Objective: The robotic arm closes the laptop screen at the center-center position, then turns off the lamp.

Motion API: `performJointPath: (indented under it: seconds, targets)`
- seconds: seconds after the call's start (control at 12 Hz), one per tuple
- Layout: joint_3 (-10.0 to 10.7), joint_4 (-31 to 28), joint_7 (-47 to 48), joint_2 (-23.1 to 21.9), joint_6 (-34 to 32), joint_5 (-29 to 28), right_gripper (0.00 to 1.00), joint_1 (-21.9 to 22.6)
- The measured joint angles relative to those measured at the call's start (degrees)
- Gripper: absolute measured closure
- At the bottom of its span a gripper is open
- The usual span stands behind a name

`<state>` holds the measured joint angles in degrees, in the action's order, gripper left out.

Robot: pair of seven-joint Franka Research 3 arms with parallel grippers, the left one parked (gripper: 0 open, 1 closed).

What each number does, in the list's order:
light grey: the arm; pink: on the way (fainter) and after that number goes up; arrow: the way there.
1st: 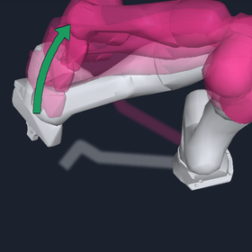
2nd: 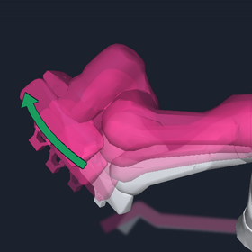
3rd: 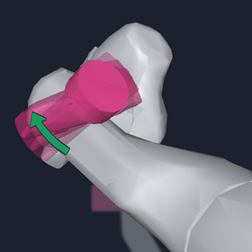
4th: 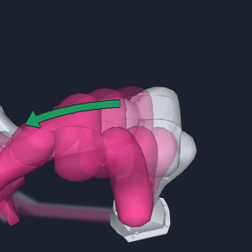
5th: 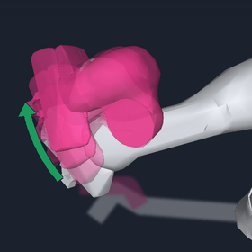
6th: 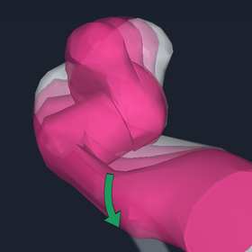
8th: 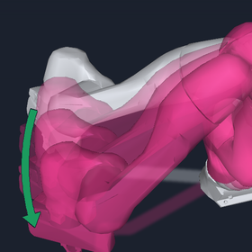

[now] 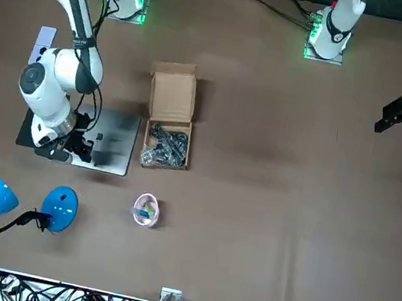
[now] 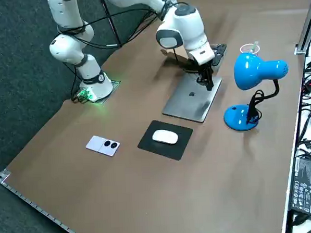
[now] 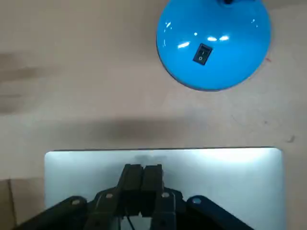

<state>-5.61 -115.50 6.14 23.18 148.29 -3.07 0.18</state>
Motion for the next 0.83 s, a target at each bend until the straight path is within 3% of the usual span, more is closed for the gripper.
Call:
performJointPath:
  seconds: [0.5,0.83]
  targets:
    - [0.15,4.27,0.12,-4.93,-12.63,2.05,0.98,0.0]
    - [0.13,4.28,3.14,-8.07,-16.07,5.01,0.98,0.62]
